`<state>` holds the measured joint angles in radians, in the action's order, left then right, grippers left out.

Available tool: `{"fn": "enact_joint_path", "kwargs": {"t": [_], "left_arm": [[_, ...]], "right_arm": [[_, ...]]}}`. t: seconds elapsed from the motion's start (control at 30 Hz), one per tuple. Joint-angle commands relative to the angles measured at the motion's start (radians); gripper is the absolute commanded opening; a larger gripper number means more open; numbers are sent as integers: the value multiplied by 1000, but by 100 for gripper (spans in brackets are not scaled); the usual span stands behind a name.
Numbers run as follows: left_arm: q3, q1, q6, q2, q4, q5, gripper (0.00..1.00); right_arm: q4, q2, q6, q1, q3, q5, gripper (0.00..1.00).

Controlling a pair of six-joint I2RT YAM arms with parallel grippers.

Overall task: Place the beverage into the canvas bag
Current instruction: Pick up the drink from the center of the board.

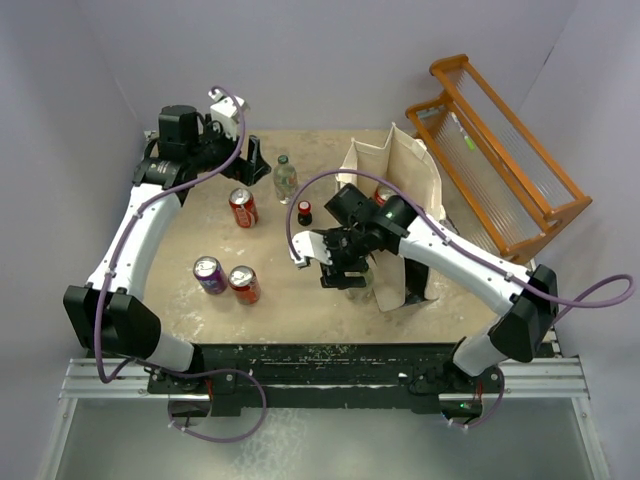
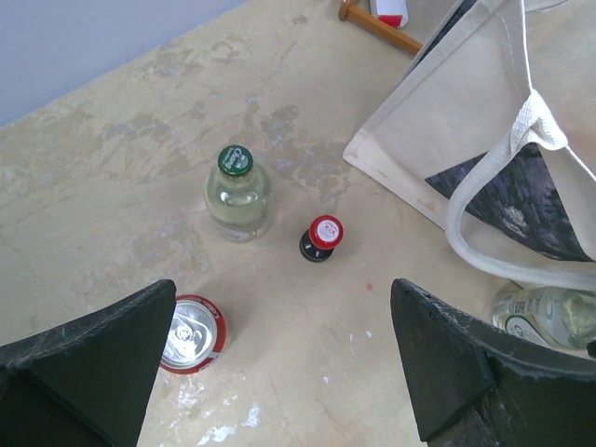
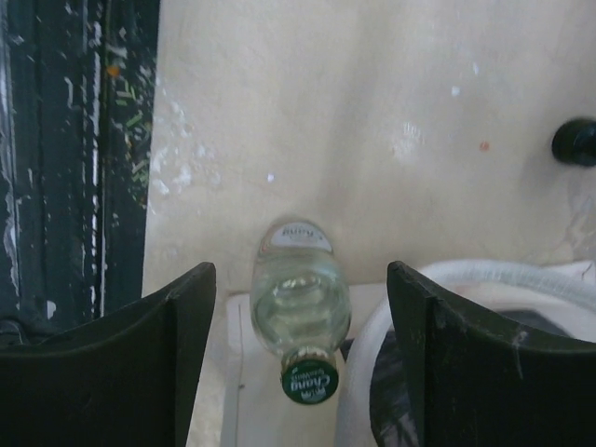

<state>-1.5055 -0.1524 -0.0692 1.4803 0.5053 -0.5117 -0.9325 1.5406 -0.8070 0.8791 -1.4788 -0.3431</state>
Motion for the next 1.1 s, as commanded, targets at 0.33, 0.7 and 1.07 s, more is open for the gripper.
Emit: {"fn": "enact_joint_path", "kwargs": {"t": [0.33,0.7,1.07], "left_arm": [[14,6,-19,-15,-73,-1,99],[18,6,-3,-15,-85,-12,99],[41,5,0,-42,-99,-20,99]], "right_arm": [[-108,-76,-38,-105,78,96,69],[-64,-94,-8,-112,151,90,53],[-18,-104,12,-111,178,66,37]]}}
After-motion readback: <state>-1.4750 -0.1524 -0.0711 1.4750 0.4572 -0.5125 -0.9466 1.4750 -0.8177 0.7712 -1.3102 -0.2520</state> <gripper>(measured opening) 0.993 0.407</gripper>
